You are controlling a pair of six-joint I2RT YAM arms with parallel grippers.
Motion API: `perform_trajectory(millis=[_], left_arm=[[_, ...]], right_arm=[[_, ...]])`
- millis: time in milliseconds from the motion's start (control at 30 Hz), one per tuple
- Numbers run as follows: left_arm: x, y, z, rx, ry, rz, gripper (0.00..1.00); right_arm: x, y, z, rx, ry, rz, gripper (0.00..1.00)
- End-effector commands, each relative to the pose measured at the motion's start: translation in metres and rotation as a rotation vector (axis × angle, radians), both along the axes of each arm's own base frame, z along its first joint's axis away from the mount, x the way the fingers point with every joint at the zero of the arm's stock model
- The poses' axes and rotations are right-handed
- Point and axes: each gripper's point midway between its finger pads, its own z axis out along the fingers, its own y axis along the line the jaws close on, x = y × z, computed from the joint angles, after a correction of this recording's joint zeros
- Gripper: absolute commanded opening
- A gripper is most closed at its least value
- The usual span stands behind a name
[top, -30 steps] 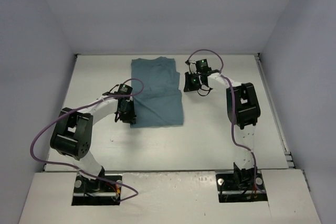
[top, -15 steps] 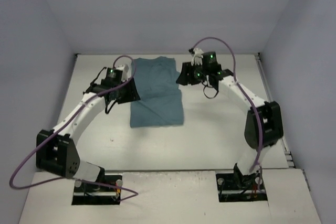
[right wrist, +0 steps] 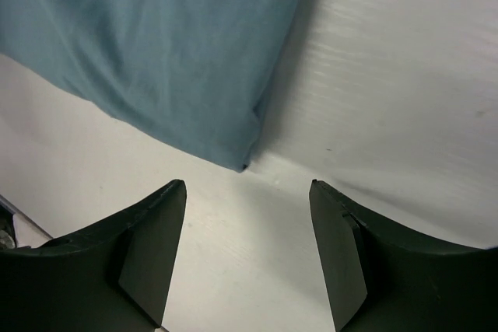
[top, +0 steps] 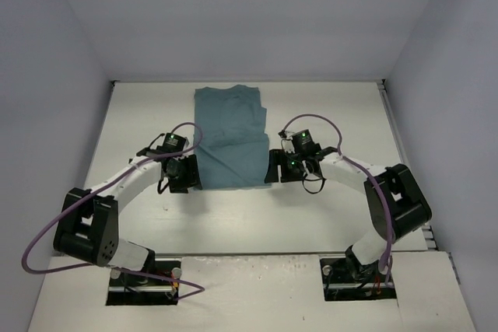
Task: Fold and stack the t-shirts
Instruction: Grab one side of the 2/3 rectangular tshirt with both arms, then fold the long partially folded tshirt into a neat square
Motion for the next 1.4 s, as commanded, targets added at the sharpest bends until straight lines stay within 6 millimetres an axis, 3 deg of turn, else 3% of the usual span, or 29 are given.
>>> perform_trajectory(millis=[0, 233, 533, 733, 800, 900, 1000, 1100, 1233, 1300, 1367], left_arm=[[0.022, -0.002, 0.003, -0.009, -0.061, 0.036, 0.47], [0.028, 0.003, -0.023, 0.011, -0.008, 0.055, 0.47], [0.035, 0.001, -0.028, 0.000, 0.002, 0.057, 0.45], [0.034, -0.002, -0.034, -0.017, 0.016, 0.057, 0.27], [0.035, -0.003, -0.035, -0.017, 0.019, 0.057, 0.14], [0.035, -0.006, -0.031, -0.037, 0.013, 0.042, 0.00], [0.028, -0.007, -0.017, -0.054, 0.002, 0.023, 0.00], [0.017, -0.008, 0.009, -0.090, -0.047, 0.016, 0.00], [-0.011, -0.010, 0.031, -0.145, -0.074, 0.019, 0.00], [-0.018, -0.011, 0.039, -0.164, -0.097, 0.015, 0.00], [-0.043, -0.012, 0.036, -0.184, -0.068, 0.028, 0.00]], right_arm=[[0.015, 0.025, 0.020, 0.086, -0.101, -0.027, 0.62], [0.008, 0.022, -0.017, 0.028, -0.055, -0.073, 0.61], [-0.004, 0.022, -0.044, 0.001, -0.008, -0.091, 0.58], [-0.005, 0.029, -0.057, 0.005, 0.009, -0.092, 0.47], [-0.004, 0.031, -0.061, 0.007, 0.011, -0.098, 0.33], [-0.002, 0.033, -0.056, 0.013, 0.001, -0.096, 0.02], [-0.006, 0.031, -0.032, 0.026, -0.036, -0.089, 0.00], [-0.012, 0.016, -0.004, -0.011, -0.076, -0.097, 0.00], [-0.029, -0.005, 0.020, -0.051, -0.098, -0.111, 0.00], [-0.038, -0.011, 0.020, -0.069, -0.076, -0.118, 0.00], [-0.053, -0.021, 0.026, -0.079, -0.070, -0.128, 0.00]])
